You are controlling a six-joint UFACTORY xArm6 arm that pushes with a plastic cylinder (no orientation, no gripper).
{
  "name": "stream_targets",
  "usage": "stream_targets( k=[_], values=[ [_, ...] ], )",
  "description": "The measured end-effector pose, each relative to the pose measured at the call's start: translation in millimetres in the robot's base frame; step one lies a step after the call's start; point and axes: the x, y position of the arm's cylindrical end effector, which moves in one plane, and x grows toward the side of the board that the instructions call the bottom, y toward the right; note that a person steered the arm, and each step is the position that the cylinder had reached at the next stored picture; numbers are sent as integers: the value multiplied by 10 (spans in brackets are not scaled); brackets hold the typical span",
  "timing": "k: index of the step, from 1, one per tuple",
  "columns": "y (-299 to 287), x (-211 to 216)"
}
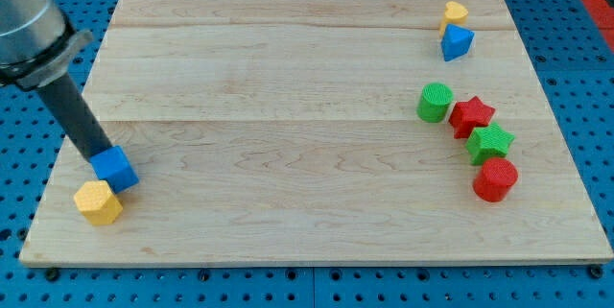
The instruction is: Push the yellow hexagon towards the blue triangle
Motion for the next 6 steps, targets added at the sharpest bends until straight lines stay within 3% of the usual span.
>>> stream_targets(
  k=[1, 2, 3, 4, 5, 6],
  values=[
    [-561, 205],
    [-721, 483],
    [62, 767],
    [769, 389],
    [1280, 437],
    [672, 509]
  ],
)
